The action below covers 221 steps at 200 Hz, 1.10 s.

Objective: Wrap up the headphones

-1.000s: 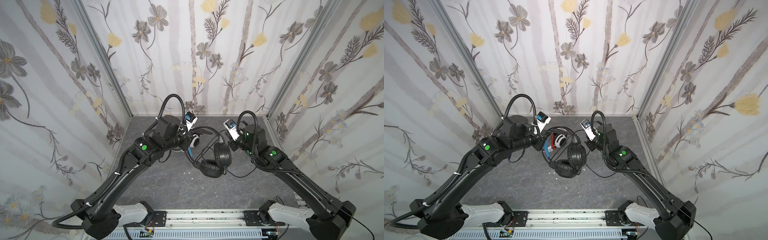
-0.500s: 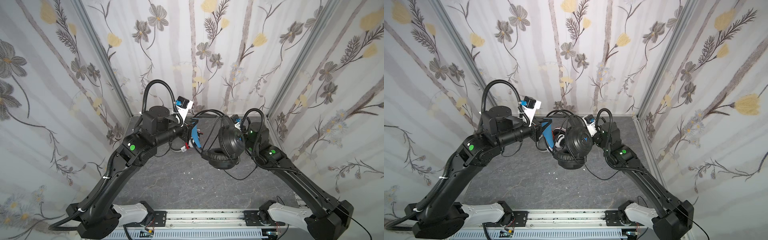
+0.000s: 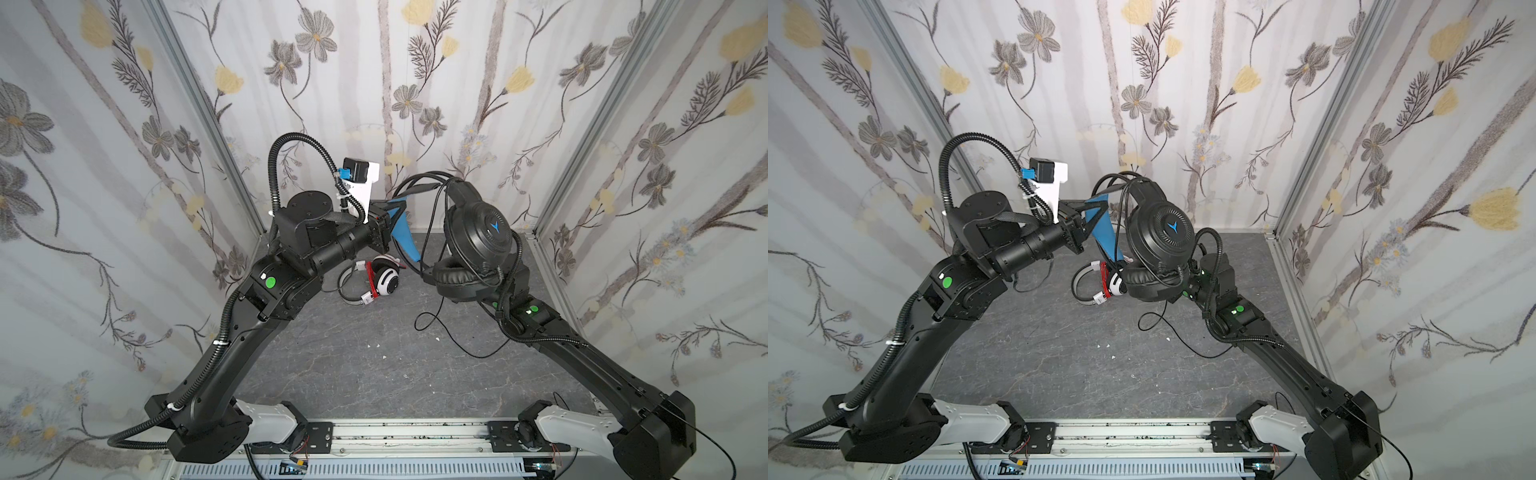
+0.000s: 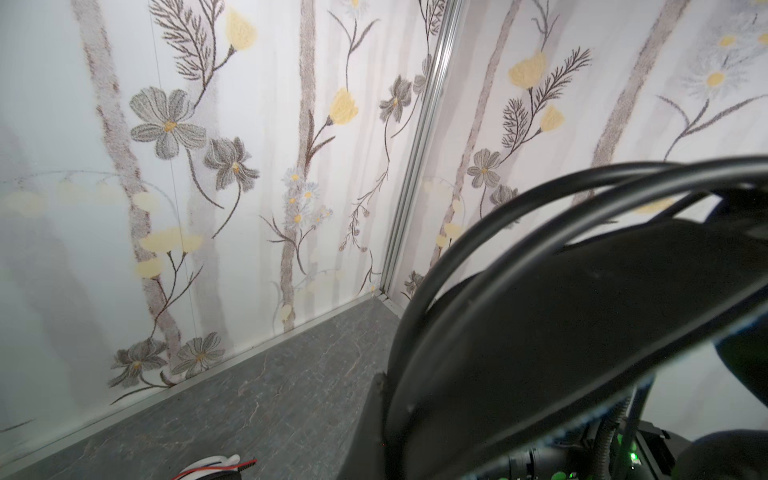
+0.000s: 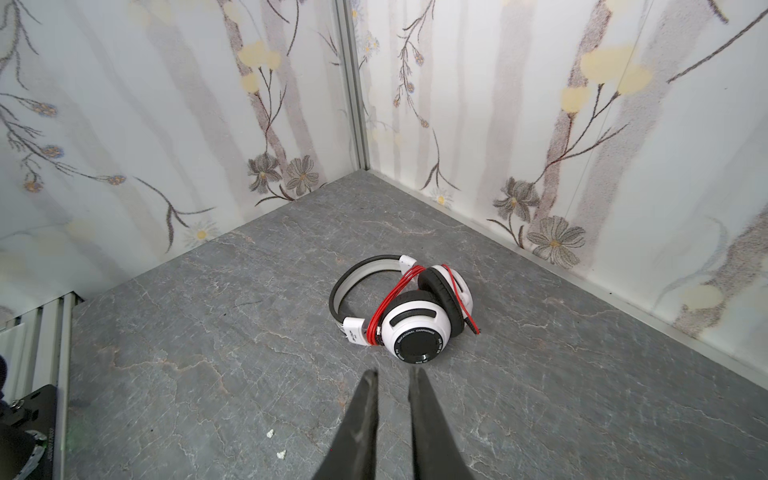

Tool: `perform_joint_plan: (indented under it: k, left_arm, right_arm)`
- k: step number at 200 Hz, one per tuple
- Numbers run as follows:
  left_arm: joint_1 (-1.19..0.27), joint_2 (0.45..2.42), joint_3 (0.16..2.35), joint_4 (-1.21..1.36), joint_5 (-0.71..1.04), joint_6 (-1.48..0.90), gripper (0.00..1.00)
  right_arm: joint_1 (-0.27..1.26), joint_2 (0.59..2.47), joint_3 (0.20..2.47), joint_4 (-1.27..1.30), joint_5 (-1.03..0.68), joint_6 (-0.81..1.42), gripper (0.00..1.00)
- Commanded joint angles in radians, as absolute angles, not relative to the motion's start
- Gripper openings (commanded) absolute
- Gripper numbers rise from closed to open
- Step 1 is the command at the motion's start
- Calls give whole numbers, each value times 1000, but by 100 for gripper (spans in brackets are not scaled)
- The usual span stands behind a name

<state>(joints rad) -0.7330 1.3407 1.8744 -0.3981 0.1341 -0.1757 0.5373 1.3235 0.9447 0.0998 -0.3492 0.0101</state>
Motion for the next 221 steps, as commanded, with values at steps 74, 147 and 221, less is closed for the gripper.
perform_joint_plan:
  k: [74, 147, 221]
  left_arm:
    - [-733, 1387, 1984, -257, 84, -238, 0]
    - [-732, 1352, 1883, -85, -300, -271, 0]
    - [-706, 1402, 1865, -47, -491, -355, 0]
  right_arm:
    - [540, 1402, 776, 378, -591, 236, 10]
    - [571, 1375, 785, 185, -481, 143, 0]
    - [783, 1328, 848, -86, -227, -24, 0]
